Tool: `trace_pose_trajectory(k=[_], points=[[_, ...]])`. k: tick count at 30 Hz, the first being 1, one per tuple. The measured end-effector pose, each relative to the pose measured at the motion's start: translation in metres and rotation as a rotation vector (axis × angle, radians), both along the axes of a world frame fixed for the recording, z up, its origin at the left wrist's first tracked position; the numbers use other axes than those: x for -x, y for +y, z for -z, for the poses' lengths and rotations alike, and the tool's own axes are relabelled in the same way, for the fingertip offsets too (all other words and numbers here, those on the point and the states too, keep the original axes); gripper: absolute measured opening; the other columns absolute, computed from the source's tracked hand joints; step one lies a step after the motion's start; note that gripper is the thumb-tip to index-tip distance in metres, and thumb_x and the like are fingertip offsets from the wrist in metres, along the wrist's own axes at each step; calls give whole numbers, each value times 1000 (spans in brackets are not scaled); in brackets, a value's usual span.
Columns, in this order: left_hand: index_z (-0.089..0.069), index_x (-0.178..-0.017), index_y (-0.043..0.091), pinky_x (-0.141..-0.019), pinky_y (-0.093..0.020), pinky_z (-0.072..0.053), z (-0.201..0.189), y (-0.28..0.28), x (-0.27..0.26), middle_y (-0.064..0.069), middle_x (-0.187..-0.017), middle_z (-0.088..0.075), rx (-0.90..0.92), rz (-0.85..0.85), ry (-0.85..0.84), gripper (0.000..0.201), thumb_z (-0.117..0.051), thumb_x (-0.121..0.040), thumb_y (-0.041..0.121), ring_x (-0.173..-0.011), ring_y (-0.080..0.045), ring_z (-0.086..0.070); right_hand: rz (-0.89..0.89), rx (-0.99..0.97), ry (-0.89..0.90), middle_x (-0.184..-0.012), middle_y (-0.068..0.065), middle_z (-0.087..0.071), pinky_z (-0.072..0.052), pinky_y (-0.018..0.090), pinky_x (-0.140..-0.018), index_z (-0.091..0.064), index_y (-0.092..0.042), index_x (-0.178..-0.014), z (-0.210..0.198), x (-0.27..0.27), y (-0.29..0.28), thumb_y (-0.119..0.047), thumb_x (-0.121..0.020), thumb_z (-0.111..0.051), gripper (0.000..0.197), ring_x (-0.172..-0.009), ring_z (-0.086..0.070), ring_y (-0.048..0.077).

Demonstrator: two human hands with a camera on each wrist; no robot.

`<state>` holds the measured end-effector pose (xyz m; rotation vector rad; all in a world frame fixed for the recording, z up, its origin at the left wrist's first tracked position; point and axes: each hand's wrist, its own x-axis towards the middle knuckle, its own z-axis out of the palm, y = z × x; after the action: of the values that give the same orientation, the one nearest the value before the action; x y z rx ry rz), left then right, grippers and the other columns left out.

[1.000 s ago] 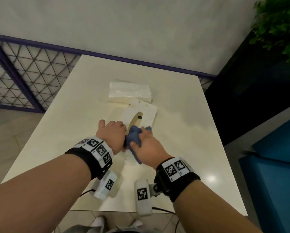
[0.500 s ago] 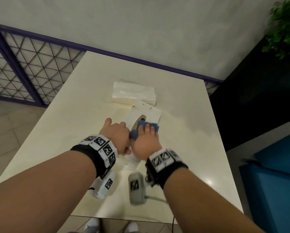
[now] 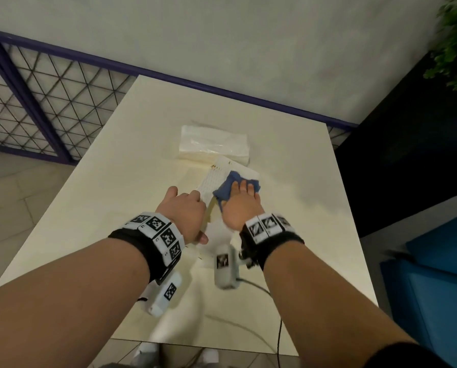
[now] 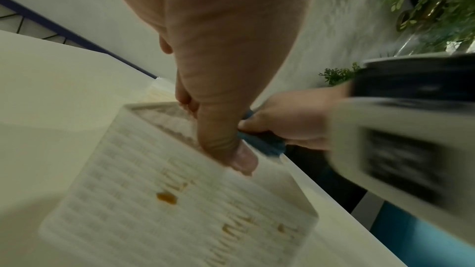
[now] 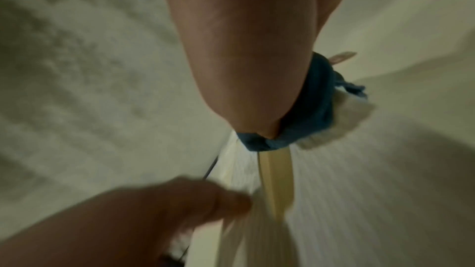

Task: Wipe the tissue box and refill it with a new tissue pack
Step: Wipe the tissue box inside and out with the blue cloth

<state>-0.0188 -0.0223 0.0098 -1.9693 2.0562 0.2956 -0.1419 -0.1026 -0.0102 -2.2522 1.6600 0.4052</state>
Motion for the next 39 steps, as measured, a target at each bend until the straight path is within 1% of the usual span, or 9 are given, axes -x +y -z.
trace_pose_trajectory(k=[4,10,18,22,25,29,33,36,39], points=[[-55,-116,20,-98,-40,-25,-1,-5,-3,1,-115,-49,-25,2,8,72,-65,-66,71,-108,-19,-51,-175,-92,-20,-162,9,2,-2,44,-120,-1,-12,-153,-2,14,66,-43,-99,-32,69,-149,1,27],[-53,-118,18,-98,-41,-25,-7,-6,-1,1,-113,-50,-60,22,-33,78,-65,-64,74,-107,-20,-52,-21,-107,13,-162,-1,12,1,51,-118,7,-21,-152,0,16,-2,-46,-99,-28,69,-149,10,21],[-51,-118,16,-99,-40,-27,-3,-10,5,-3,-118,-50,-9,-8,-53,69,-69,-68,60,-106,-21,-55,-184,-55,-89,-161,11,-8,-9,41,-120,-10,-11,-152,-1,15,65,-38,-98,-39,67,-148,-7,29],[-42,-128,13,-98,-40,-29,-3,-13,7,-2,-128,-46,-10,-27,-37,82,-72,-66,59,-115,-22,-50,-220,-90,-190,-120,11,-61,-43,32,-91,-56,-13,-126,-28,29,70,-25,-91,-54,36,-115,-56,30],[-44,-128,17,-100,-40,-28,-8,-14,3,2,-125,-47,-72,92,-106,92,-75,-57,66,-112,-20,-51,40,-147,-463,-80,7,-63,-44,29,-69,-65,-10,-83,-49,45,57,-21,-86,-63,11,-86,-62,27],[-39,-138,20,-110,-44,-19,-14,-14,-5,5,-140,-42,-138,177,-101,94,-79,-61,57,-117,-16,-52,410,50,-715,-100,11,-70,-49,29,-80,-66,-6,-107,-70,69,21,-19,-88,-61,24,-96,-66,27],[-30,-145,18,-114,-44,-17,-9,-10,-1,2,-151,-31,-157,108,-31,98,-72,-68,61,-131,-14,-41,344,153,-504,-118,17,-62,-44,31,-80,-55,-1,-118,-65,58,-20,-24,-92,-53,35,-109,-58,34],[-31,-144,15,-109,-40,-27,-4,-8,1,2,-150,-31,-139,89,-32,100,-77,-65,56,-129,-16,-42,211,-13,-266,-149,16,-33,-33,41,-110,-26,-9,-145,-26,36,-22,-25,-93,-47,58,-136,-33,35],[-32,-143,15,-106,-39,-31,-2,-11,-1,1,-149,-32,-140,90,-28,100,-77,-63,56,-128,-18,-43,109,-65,-73,-161,10,1,-12,44,-120,-2,-12,-152,3,18,-15,-23,-94,-47,74,-148,-2,31]])
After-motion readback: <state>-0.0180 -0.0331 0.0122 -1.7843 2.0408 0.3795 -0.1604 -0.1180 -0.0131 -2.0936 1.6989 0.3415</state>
